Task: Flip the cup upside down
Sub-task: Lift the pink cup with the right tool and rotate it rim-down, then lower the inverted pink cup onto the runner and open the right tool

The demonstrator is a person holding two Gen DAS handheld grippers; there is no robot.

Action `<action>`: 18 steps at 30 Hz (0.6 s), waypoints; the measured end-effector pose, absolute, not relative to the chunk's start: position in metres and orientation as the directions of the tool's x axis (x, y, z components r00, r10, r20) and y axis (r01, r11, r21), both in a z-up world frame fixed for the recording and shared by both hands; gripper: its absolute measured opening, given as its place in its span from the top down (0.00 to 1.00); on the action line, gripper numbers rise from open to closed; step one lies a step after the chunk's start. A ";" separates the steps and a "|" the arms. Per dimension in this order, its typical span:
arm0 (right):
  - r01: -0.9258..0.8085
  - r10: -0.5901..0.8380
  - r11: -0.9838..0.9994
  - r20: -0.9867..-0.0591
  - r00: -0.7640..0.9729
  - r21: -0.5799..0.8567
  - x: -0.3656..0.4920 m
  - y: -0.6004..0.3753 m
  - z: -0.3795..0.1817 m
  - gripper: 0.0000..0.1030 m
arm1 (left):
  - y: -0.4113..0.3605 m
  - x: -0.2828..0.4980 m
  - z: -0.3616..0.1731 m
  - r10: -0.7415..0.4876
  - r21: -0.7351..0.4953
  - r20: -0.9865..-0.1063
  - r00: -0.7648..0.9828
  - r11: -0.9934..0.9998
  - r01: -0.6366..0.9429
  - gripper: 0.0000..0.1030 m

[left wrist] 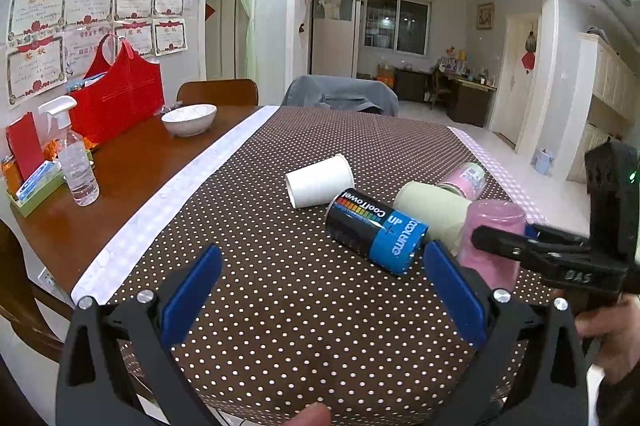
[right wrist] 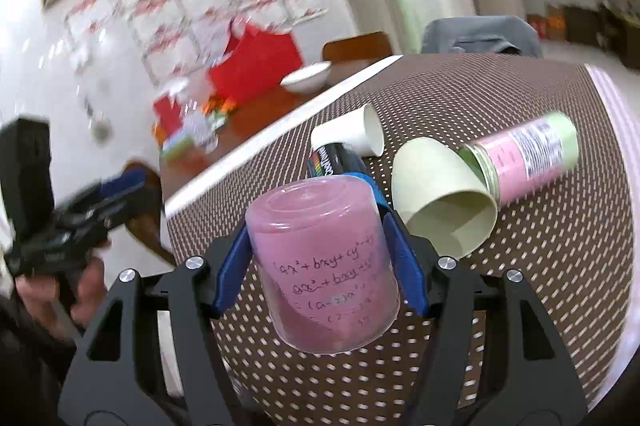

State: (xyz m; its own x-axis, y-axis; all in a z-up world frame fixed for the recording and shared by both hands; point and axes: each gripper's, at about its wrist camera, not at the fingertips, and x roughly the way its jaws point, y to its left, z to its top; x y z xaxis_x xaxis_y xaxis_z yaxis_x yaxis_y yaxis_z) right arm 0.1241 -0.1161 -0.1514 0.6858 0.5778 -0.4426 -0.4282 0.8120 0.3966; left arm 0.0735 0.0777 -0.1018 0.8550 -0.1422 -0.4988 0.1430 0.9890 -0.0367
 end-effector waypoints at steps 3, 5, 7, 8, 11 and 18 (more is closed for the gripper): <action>-0.354 0.534 0.831 -0.437 0.724 0.429 0.127 -0.118 -0.163 0.38 | 0.073 0.071 -0.100 -0.143 -0.028 -0.498 0.856 0.988 0.149 0.04; -0.290 0.488 0.846 -0.432 0.758 0.447 0.129 -0.118 -0.168 0.38 | 0.072 0.069 -0.100 -0.143 -0.027 -0.498 0.855 0.988 0.149 0.04; -0.255 0.458 0.858 -0.441 0.772 0.445 0.131 -0.115 -0.172 0.38 | 0.072 0.068 -0.100 -0.139 -0.027 -0.499 0.856 0.989 0.145 0.04; -0.236 0.439 0.868 -0.455 0.774 0.437 0.133 -0.111 -0.173 0.38 | 0.072 0.068 -0.101 -0.137 -0.028 -0.501 0.855 0.990 0.142 0.04; -0.193 0.388 0.896 -0.490 0.781 0.401 0.137 -0.100 -0.175 0.38 | 0.074 0.069 -0.103 -0.130 -0.028 -0.508 0.851 0.990 0.135 0.04; -0.158 0.318 0.931 -0.519 0.793 0.328 0.137 -0.080 -0.183 0.38 | 0.077 0.071 -0.107 -0.119 -0.030 -0.519 0.846 0.992 0.121 0.04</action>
